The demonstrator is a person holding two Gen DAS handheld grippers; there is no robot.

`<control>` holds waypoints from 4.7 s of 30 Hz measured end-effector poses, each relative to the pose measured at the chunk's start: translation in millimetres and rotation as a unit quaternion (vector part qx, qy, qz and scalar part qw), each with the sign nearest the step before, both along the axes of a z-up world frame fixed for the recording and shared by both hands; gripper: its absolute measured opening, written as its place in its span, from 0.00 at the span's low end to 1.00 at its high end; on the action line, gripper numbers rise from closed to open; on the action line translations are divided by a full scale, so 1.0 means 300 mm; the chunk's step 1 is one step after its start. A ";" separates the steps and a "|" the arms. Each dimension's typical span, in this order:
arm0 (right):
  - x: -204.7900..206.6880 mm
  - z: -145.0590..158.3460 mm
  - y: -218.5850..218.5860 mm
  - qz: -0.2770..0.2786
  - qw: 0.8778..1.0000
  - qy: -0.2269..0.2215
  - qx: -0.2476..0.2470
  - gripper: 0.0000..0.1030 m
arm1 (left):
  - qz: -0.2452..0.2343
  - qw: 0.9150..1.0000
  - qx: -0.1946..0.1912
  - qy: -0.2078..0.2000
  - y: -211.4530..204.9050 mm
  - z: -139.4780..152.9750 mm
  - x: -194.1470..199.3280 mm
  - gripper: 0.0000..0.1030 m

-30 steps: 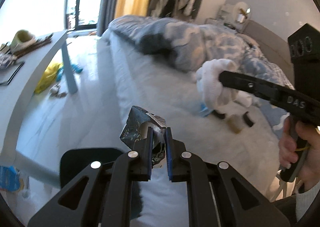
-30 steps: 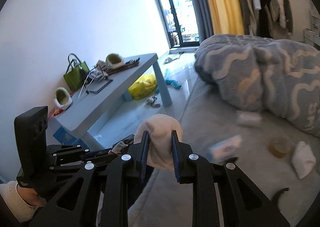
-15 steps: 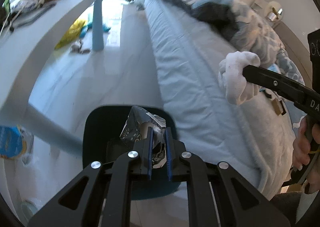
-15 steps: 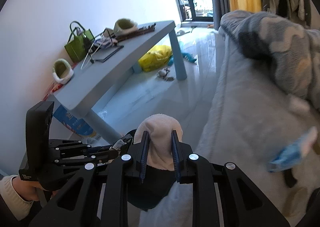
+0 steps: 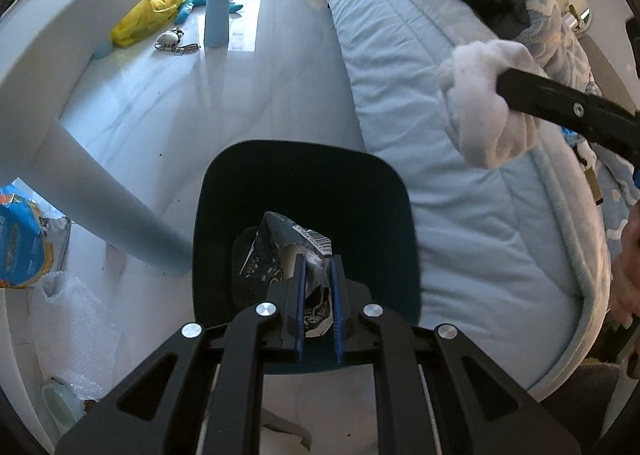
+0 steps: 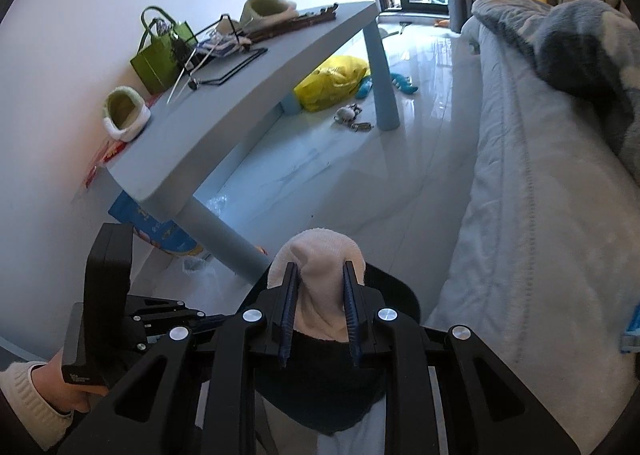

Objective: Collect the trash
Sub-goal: 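Carry both items to the trash bin and open the left tool over it, then open the right tool over the bin to drop the white cloth, then move both open tools back over the bed toward the remaining items, then grasp the blue-and-white tissue pack with the left tool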

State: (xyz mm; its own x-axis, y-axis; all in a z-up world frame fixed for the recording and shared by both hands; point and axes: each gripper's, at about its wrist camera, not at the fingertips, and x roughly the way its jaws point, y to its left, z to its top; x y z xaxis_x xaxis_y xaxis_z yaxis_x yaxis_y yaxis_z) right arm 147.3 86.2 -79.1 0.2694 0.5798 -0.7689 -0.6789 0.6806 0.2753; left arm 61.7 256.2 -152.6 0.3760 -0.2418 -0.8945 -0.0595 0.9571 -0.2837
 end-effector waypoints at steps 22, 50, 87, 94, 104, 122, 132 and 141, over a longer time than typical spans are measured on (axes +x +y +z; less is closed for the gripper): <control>0.029 -0.226 0.143 -0.006 0.996 0.042 -0.080 0.22 | 0.042 0.994 0.017 -0.094 0.116 0.209 -0.064 0.62; -0.065 -0.470 0.222 0.014 0.980 0.082 -0.181 0.43 | 0.074 0.970 0.024 -0.232 0.123 0.548 -0.117 0.48; -0.104 0.132 -0.352 -0.022 0.992 -0.123 -0.011 0.61 | 0.001 0.952 0.005 -0.306 -0.277 0.670 0.022 0.67; -0.086 0.148 -0.534 -0.061 0.989 -0.136 -0.008 0.61 | -0.036 0.954 -0.013 -0.297 -0.423 0.647 0.074 0.70; -0.071 0.140 -0.777 -0.114 0.984 -0.137 -0.004 0.61 | -0.082 0.956 -0.020 -0.281 -0.611 0.591 0.133 0.70; -0.060 0.071 -1.063 -0.170 0.979 -0.114 -0.009 0.62 | -0.118 0.962 -0.026 -0.243 -0.850 0.482 0.251 0.68; -0.060 0.019 -1.175 -0.189 0.977 -0.100 -0.014 0.63 | -0.106 0.969 -0.047 -0.216 -0.893 0.412 0.334 0.58; -0.058 -0.007 -1.240 -0.201 0.975 -0.089 -0.013 0.63 | -0.089 0.974 -0.073 -0.194 -0.912 0.372 0.374 0.30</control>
